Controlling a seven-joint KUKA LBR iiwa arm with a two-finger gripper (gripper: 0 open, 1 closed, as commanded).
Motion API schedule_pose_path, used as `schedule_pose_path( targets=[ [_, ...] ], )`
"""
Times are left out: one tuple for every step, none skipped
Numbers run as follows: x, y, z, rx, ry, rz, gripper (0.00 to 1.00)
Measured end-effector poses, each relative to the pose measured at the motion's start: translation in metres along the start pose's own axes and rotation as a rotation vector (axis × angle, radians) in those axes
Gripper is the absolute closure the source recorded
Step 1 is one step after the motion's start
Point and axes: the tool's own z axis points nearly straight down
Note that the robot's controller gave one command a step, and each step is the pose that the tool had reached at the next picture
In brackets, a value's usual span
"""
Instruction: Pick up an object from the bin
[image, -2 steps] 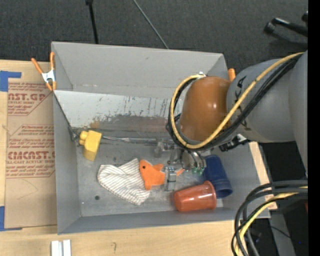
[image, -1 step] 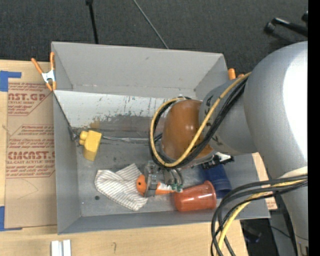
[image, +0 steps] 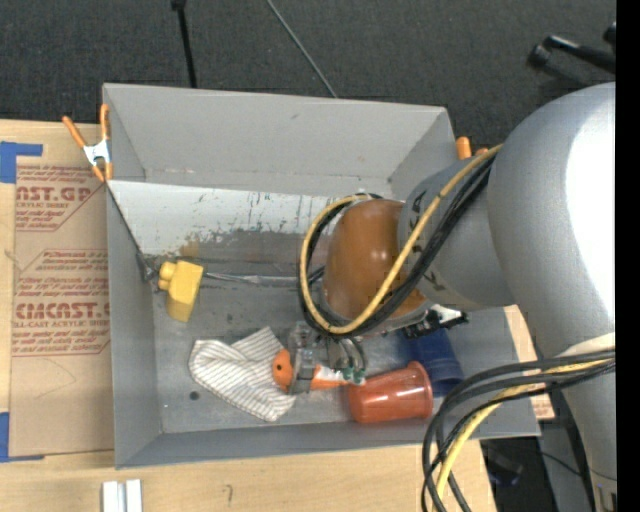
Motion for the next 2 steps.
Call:
schedule_pose_path(
  targets=[
    [0.007, -0.009, -0.040, 0.001, 0.004, 0.007, 1.00],
    [0.016, -0.009, -0.102, 0.002, 0.001, 0.019, 1.00]
  ],
)
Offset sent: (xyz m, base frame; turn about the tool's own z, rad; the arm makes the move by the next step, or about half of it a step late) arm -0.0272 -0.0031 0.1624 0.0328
